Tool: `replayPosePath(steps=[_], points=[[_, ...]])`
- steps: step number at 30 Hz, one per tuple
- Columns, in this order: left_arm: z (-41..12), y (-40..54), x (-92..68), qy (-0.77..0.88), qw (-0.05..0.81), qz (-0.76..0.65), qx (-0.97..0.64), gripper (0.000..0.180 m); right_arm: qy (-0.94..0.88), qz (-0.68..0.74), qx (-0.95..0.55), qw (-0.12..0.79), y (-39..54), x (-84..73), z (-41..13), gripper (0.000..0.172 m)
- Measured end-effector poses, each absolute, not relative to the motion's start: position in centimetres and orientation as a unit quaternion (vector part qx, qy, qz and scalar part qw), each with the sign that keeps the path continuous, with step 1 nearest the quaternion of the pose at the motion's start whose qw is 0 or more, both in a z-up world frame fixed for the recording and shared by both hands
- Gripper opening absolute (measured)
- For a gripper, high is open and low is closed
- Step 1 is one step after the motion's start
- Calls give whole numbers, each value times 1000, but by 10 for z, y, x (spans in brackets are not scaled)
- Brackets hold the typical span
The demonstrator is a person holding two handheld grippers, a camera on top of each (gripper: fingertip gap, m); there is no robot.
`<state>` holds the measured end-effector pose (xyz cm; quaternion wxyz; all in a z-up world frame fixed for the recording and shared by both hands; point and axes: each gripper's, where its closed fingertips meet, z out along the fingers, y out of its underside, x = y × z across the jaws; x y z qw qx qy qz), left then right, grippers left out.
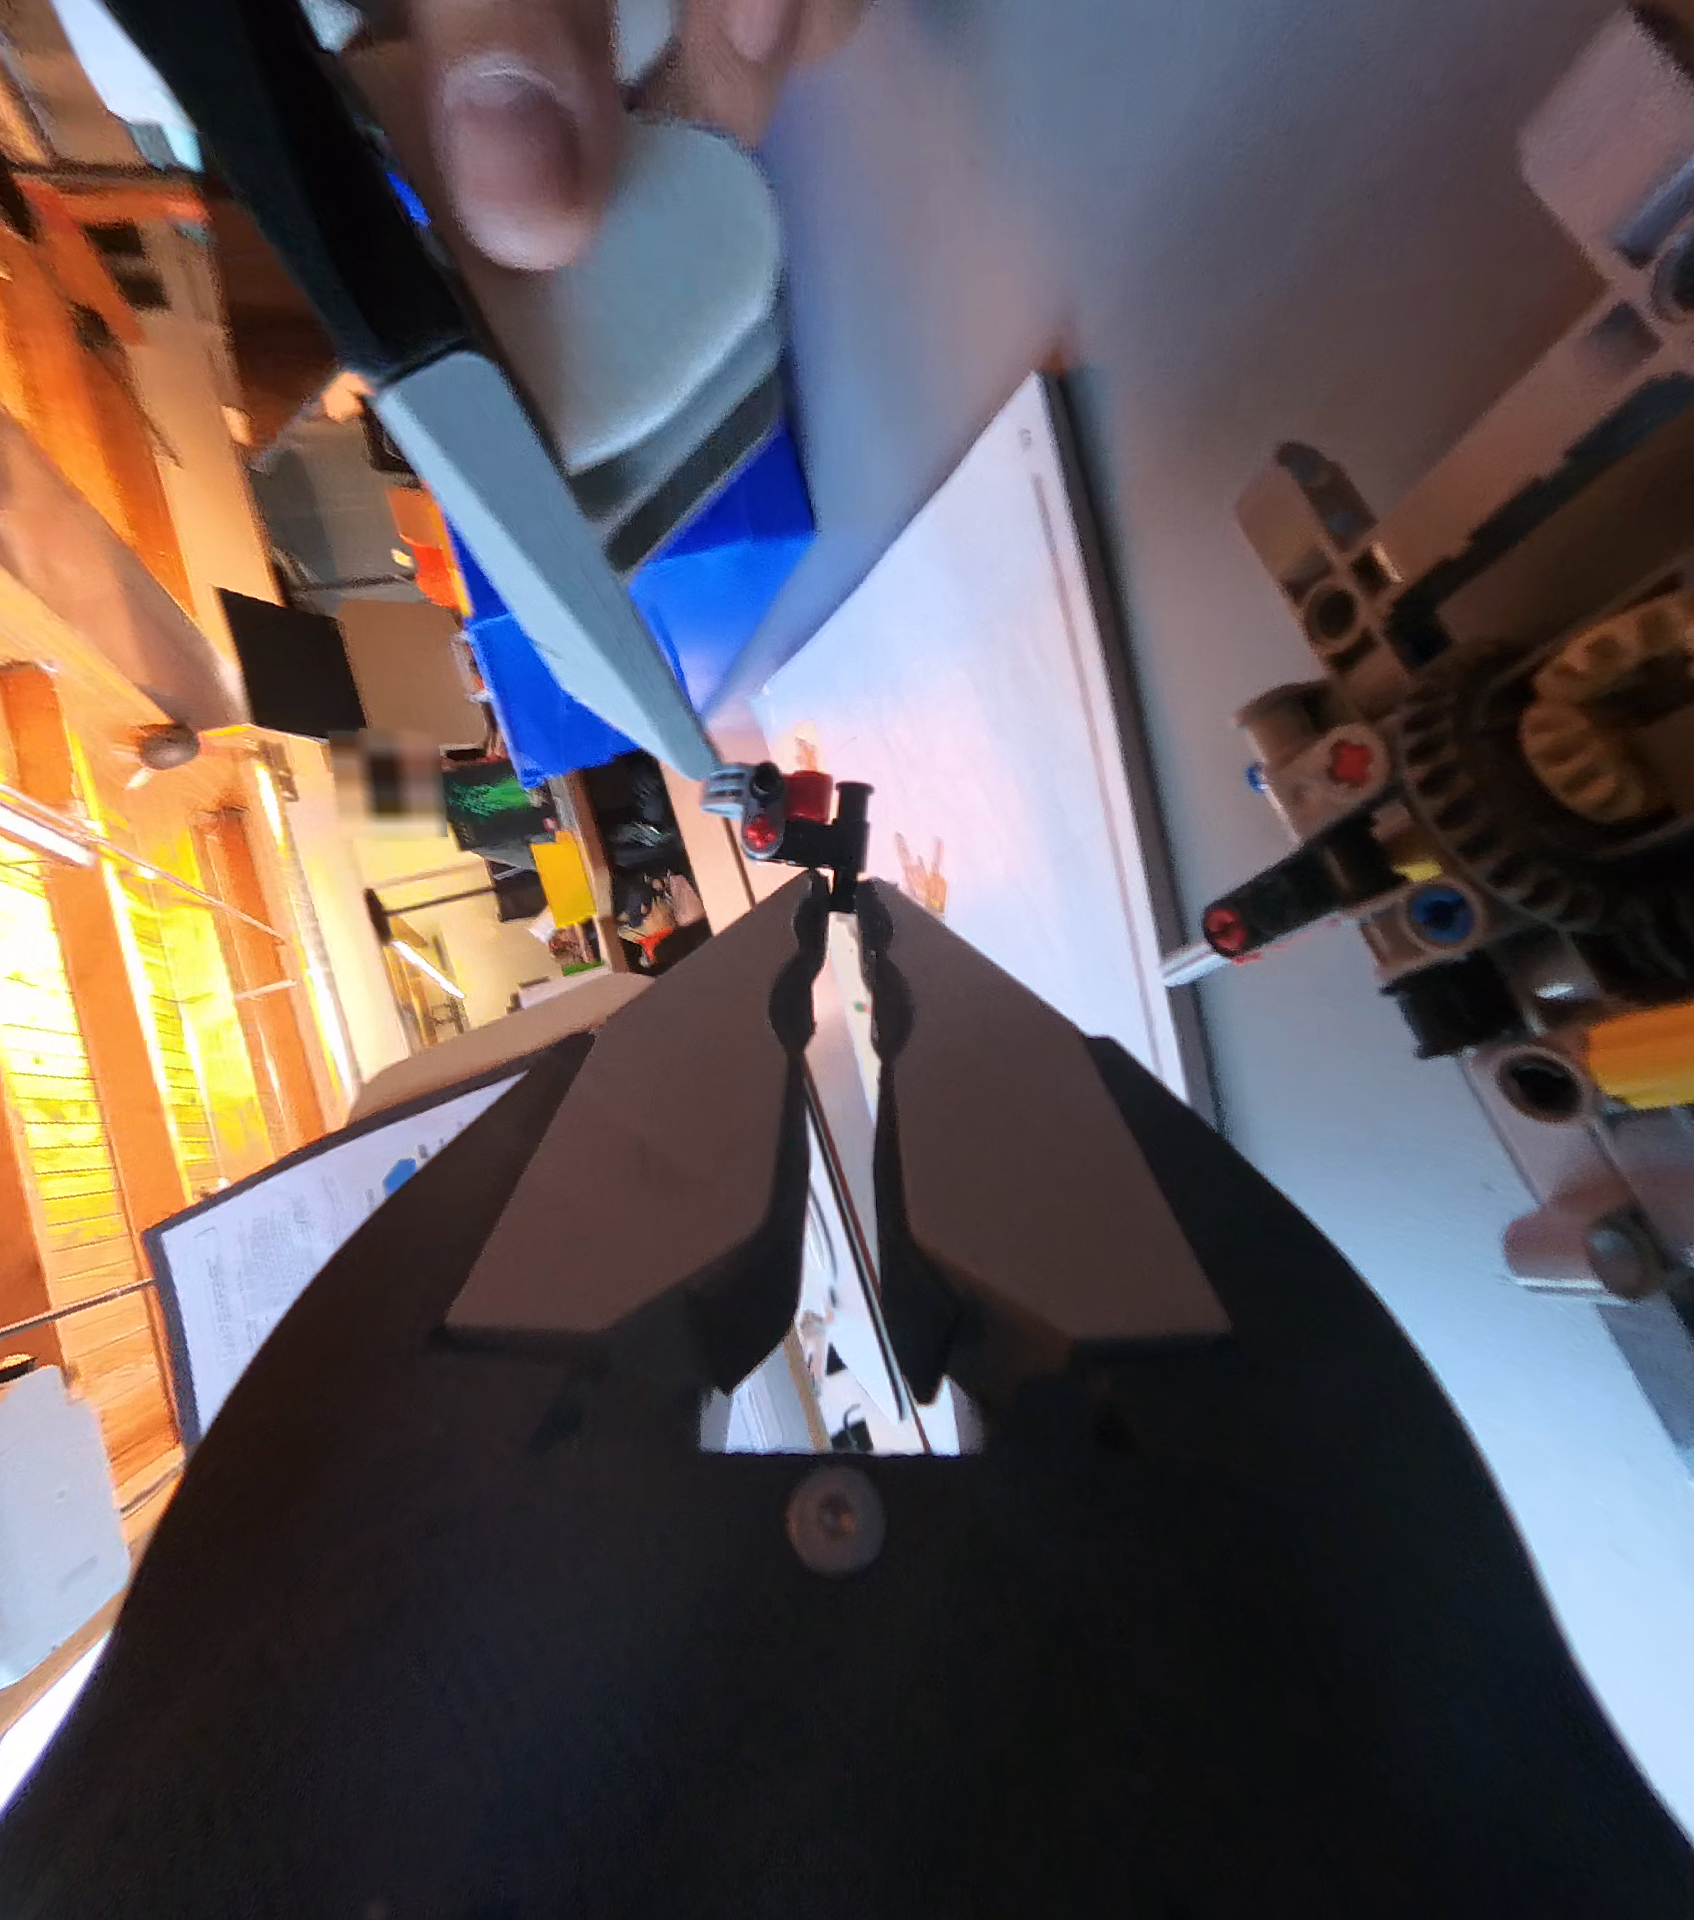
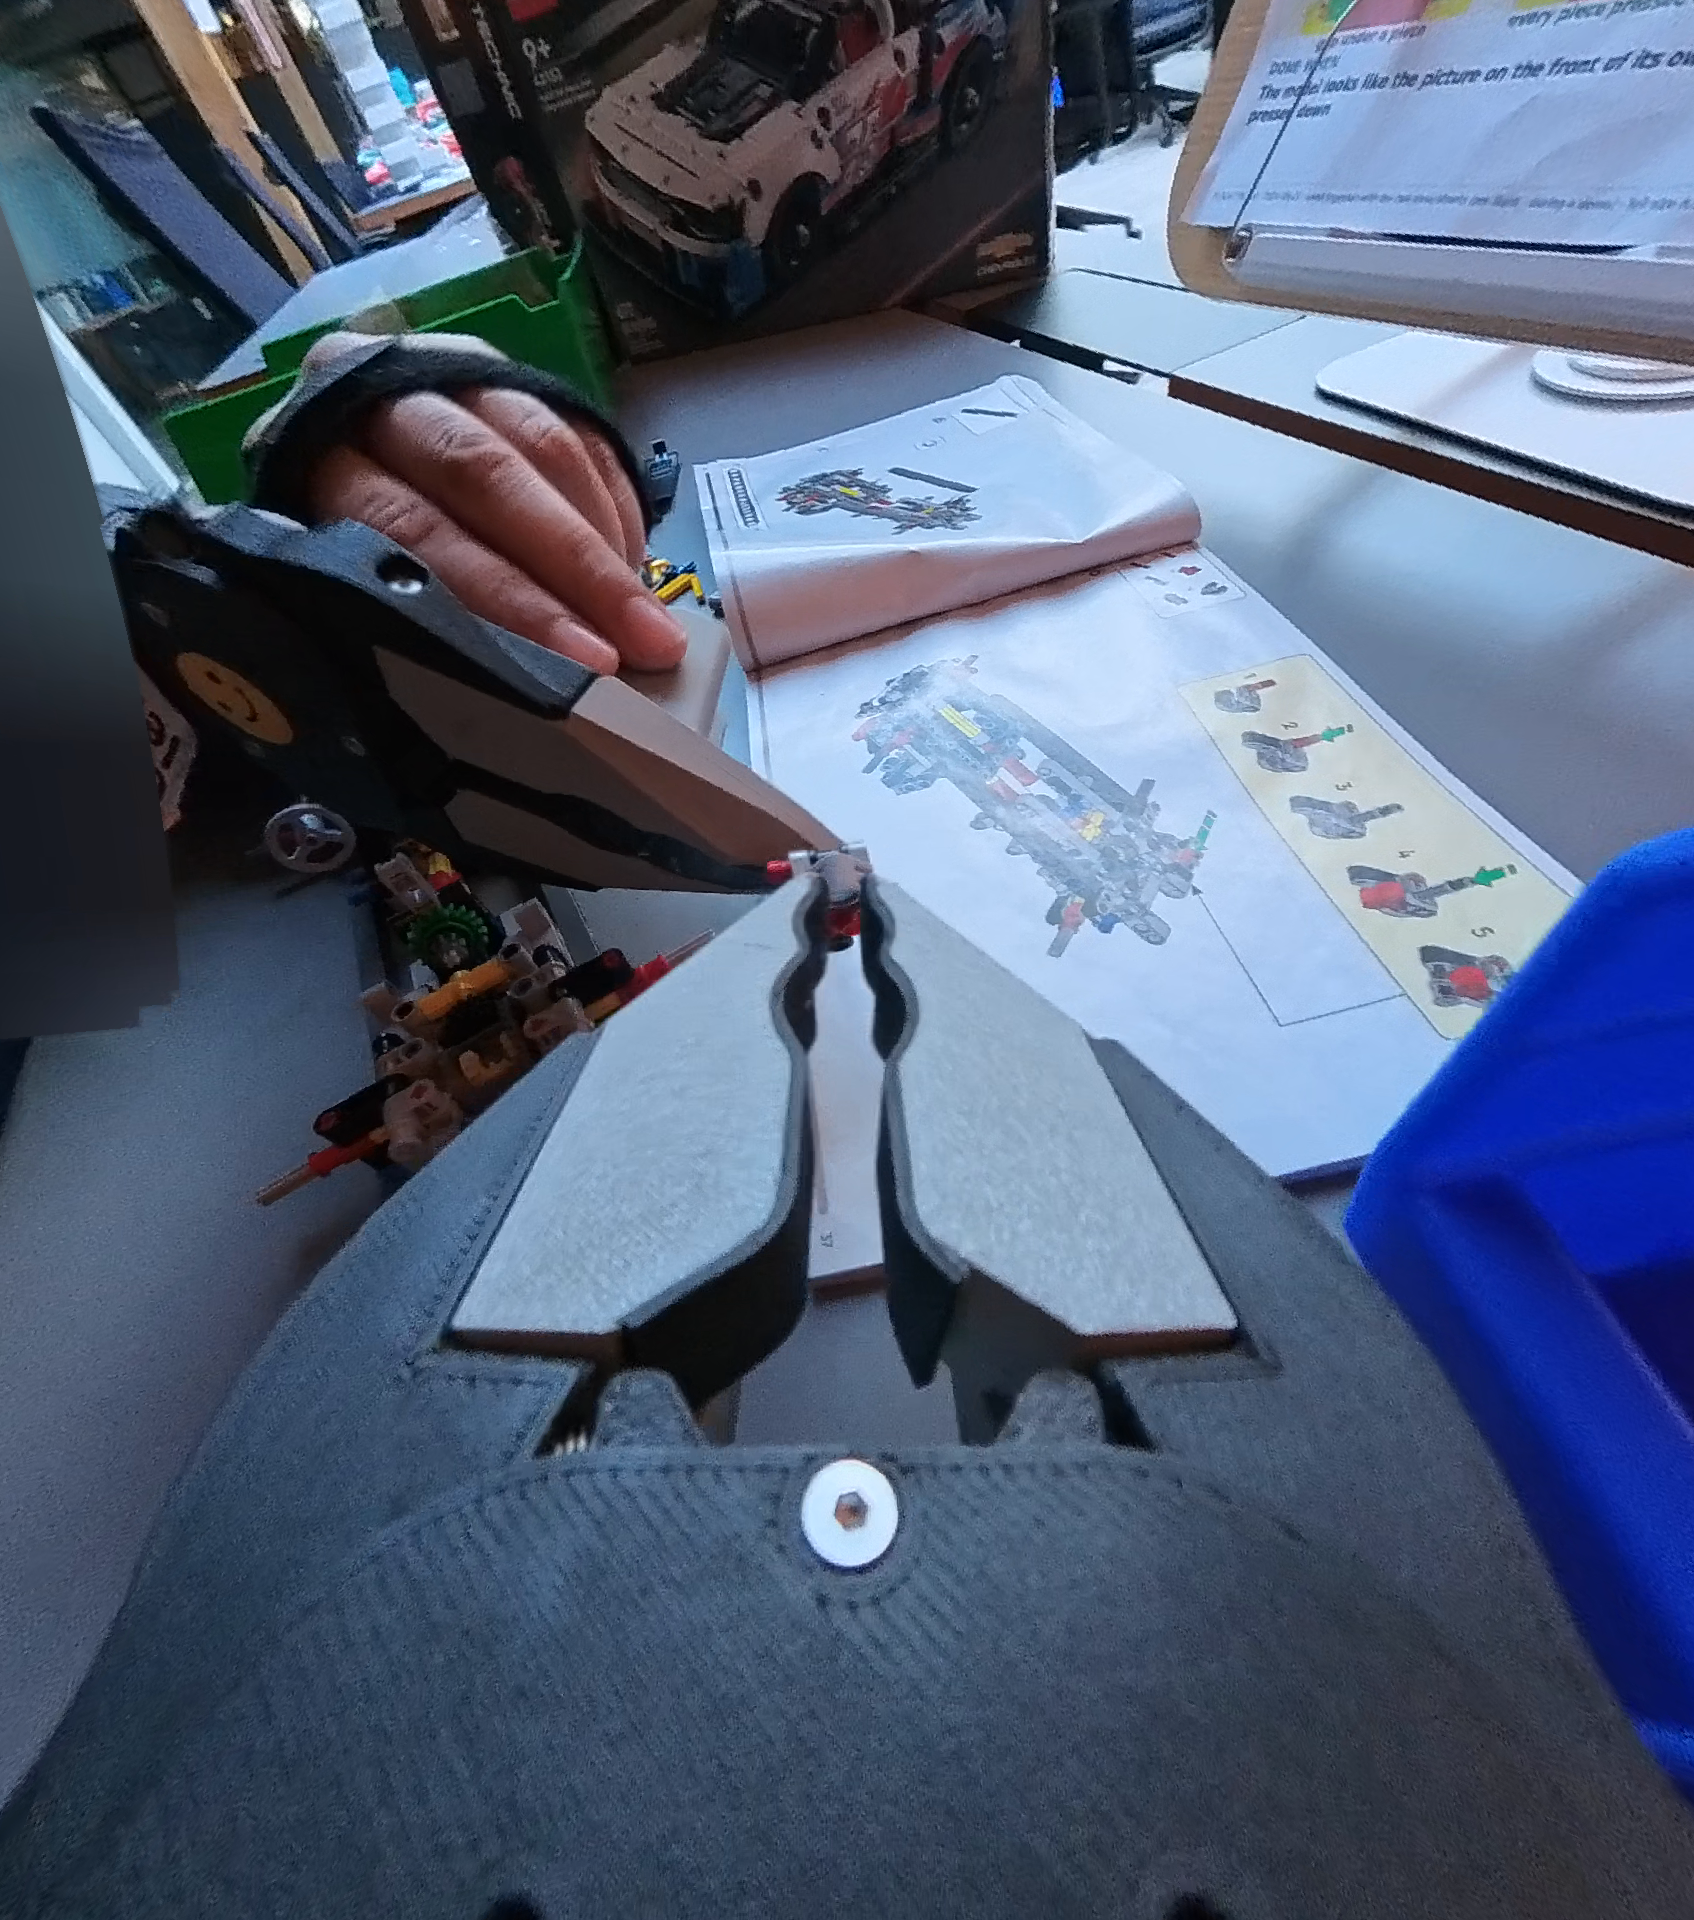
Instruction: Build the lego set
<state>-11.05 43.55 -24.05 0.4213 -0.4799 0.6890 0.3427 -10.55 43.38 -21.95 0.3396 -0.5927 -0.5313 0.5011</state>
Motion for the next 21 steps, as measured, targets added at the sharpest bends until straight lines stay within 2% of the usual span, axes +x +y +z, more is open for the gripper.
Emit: replayPosePath(steps=[10, 21], points=[[-242, 444, -121, 675, 391, 380, -497, 3, -499, 515, -617, 325, 444, -104, -220, 8], [-239, 438, -113, 683, 399, 374, -484, 3, -506, 514, -625, 299, 434, -111, -226, 14]])
